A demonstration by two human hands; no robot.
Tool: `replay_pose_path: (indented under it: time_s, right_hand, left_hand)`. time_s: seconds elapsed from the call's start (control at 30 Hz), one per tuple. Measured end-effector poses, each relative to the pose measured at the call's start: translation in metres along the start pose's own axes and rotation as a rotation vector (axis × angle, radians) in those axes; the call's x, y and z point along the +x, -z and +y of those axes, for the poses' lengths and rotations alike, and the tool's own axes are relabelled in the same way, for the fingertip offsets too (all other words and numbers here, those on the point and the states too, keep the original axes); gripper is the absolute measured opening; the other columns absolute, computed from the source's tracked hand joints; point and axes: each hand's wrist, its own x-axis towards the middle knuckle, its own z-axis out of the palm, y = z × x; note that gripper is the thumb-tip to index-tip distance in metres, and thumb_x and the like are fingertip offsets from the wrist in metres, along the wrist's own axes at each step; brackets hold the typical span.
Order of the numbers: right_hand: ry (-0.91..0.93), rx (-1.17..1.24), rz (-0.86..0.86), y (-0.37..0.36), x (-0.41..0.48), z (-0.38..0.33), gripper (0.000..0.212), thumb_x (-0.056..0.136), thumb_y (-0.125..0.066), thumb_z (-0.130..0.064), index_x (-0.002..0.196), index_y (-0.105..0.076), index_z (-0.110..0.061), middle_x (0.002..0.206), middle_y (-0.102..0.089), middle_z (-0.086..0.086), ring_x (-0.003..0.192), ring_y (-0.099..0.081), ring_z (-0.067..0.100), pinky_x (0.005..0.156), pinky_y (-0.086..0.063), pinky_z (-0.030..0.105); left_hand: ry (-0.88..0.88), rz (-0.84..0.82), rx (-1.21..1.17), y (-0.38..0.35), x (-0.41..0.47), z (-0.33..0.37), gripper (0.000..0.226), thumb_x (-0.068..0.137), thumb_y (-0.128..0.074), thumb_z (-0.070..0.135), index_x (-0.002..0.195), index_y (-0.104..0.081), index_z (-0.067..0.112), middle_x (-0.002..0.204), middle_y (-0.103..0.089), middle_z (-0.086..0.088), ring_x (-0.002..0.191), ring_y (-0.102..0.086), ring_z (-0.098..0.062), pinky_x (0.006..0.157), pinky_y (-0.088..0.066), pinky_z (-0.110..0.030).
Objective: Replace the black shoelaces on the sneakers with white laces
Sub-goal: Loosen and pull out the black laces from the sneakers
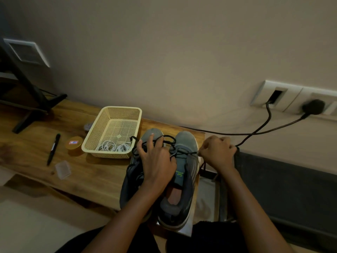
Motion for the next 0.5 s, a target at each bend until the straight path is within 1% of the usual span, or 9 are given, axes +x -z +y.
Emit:
replay_pose_path:
  time_s: [0.03,0.07,0.1,0.13,0.17,0.23,0.3,0.37,0.5]
  right_hand:
    - [-0.042,0.001,-0.003,-0.001,0.0,0.0,0.013,0.085,-0.057,-0.017,0.076,-0.066,-0.014,0.1,-0.056,0.001,0.121,-0.033,0.031,0.096,-0.025,0.042]
    - [-0.053,-0.015,-0.014,-0.003,-0.001,0.0,0.013,0.085,-0.055,-0.017,0.079,-0.066,-0.013,0.1,-0.055,0.003,0.122,-0.032,0.032,0.095,-0.026,0.043]
    - [-0.025,-0.044,-0.025,-0.005,-0.001,-0.003,0.014,0.086,-0.055,-0.018,0.085,-0.068,-0.014,0.109,-0.054,0.004,0.126,-0.029,0.033,0.097,-0.025,0.044]
    - [0.036,-0.067,-0.033,-0.007,-0.002,-0.006,0.015,0.086,-0.056,-0.021,0.094,-0.069,-0.018,0.125,-0.05,0.003,0.13,-0.024,0.032,0.1,-0.023,0.045]
    - [0.112,-0.071,-0.044,-0.01,-0.003,-0.01,0.017,0.086,-0.057,-0.024,0.099,-0.068,-0.023,0.138,-0.041,-0.002,0.134,-0.018,0.031,0.104,-0.02,0.046]
    - [0.222,-0.066,-0.086,-0.015,-0.007,-0.019,0.018,0.086,-0.058,-0.028,0.101,-0.069,-0.03,0.147,-0.032,-0.007,0.138,-0.01,0.029,0.108,-0.013,0.046]
    - [0.255,-0.104,-0.11,-0.021,-0.012,-0.027,0.017,0.086,-0.058,-0.03,0.098,-0.071,-0.03,0.147,-0.033,-0.008,0.138,-0.01,0.029,0.109,-0.013,0.047]
    - [0.266,-0.09,-0.08,-0.023,-0.012,-0.029,0.014,0.086,-0.06,-0.029,0.093,-0.071,-0.027,0.144,-0.039,-0.009,0.138,-0.012,0.027,0.108,-0.014,0.046]
    - [0.225,-0.041,-0.06,-0.01,-0.004,-0.017,0.012,0.085,-0.062,-0.029,0.088,-0.072,-0.023,0.136,-0.045,-0.01,0.135,-0.018,0.025,0.107,-0.017,0.045]
  left_hand:
    - [-0.001,0.0,-0.002,0.0,0.0,0.0,0.025,0.09,-0.05,0.034,0.1,-0.069,0.02,0.148,-0.034,0.007,0.143,-0.007,-0.02,0.11,0.005,-0.049]
    - [-0.002,0.002,-0.001,-0.001,0.0,0.0,0.025,0.09,-0.05,0.034,0.1,-0.069,0.021,0.148,-0.034,0.007,0.143,-0.007,-0.02,0.11,0.005,-0.049]
    - [-0.005,0.003,0.001,-0.001,0.0,0.0,0.025,0.09,-0.051,0.034,0.1,-0.069,0.021,0.148,-0.034,0.007,0.143,-0.007,-0.02,0.11,0.004,-0.049]
    - [-0.005,0.002,0.003,-0.001,0.0,-0.001,0.025,0.09,-0.051,0.035,0.101,-0.069,0.021,0.148,-0.034,0.007,0.143,-0.007,-0.02,0.11,0.004,-0.049]
    - [-0.005,-0.001,0.006,-0.001,0.0,-0.001,0.025,0.09,-0.051,0.035,0.102,-0.069,0.021,0.149,-0.034,0.007,0.143,-0.006,-0.02,0.11,0.004,-0.049]
    - [-0.008,-0.007,0.015,-0.001,0.0,-0.001,0.026,0.091,-0.051,0.036,0.104,-0.068,0.021,0.149,-0.033,0.006,0.144,-0.005,-0.021,0.11,0.005,-0.049]
    - [-0.009,-0.01,0.023,-0.001,0.0,-0.001,0.026,0.091,-0.051,0.036,0.105,-0.067,0.021,0.15,-0.032,0.006,0.144,-0.005,-0.021,0.11,0.005,-0.049]
    - [-0.008,-0.009,0.029,-0.001,0.0,-0.001,0.026,0.091,-0.051,0.036,0.105,-0.067,0.021,0.15,-0.032,0.007,0.144,-0.005,-0.021,0.11,0.004,-0.049]
    - [-0.002,-0.006,0.019,-0.001,0.0,-0.001,0.026,0.091,-0.051,0.035,0.104,-0.068,0.021,0.149,-0.034,0.006,0.143,-0.007,-0.021,0.11,0.004,-0.049]
